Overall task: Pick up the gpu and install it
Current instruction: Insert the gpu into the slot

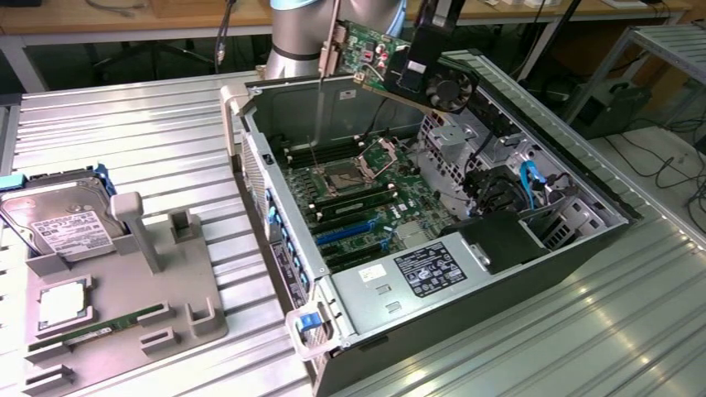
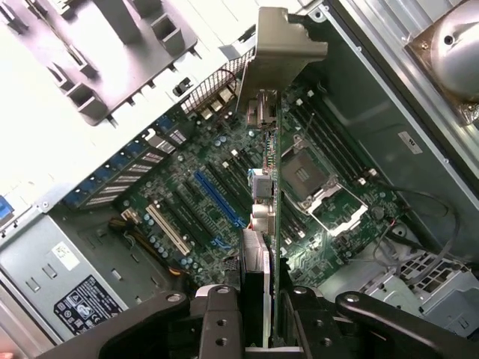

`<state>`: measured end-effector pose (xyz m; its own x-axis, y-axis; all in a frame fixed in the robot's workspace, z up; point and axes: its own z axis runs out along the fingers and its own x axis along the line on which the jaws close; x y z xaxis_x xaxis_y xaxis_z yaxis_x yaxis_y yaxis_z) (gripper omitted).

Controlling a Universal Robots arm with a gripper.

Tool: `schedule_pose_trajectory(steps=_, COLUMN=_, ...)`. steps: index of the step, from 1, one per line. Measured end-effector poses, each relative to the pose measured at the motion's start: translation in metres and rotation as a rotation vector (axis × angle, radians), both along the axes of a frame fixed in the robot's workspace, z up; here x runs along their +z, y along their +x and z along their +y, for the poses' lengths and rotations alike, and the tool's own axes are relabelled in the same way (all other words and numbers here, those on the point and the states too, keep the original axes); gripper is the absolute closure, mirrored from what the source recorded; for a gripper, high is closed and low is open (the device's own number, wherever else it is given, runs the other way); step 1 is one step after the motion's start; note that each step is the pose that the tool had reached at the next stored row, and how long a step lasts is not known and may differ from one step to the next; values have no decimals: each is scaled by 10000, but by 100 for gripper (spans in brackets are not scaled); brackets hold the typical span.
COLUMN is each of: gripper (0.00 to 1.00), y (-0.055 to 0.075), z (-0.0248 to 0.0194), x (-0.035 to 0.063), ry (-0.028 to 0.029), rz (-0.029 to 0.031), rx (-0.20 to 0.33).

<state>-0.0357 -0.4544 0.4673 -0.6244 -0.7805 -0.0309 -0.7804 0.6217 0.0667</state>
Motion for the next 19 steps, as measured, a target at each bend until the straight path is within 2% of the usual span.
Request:
schedule_pose_trajectory(steps=7, gripper=73, y=0, z=0, x=0, ry=0, rz=0, rx=509)
schedule_pose_trajectory(steps=11, gripper=73, y=0, z=-2, x=0, ry=20, rz=-1, rx=823)
schedule_pose_trajectory(steps=13, gripper=73, y=0, z=-3, x=0, ry=55, rz=-2, rx=1553)
schedule_pose_trajectory(steps=14, gripper=73, y=0, z=-4, x=0, ry=72, rz=0, rx=2271)
schedule_pose_trajectory(steps=16, gripper=73, y=0, z=-9, x=0, ry=99, rz=-2, rx=2771)
schedule_pose_trajectory(steps=18, gripper=73, y=0, z=-12, x=0, ry=130, rz=-3, rx=3466)
schedule_pose_trajectory(steps=19, gripper=73, y=0, z=-13, x=0, ry=161, rz=-5, rx=3998)
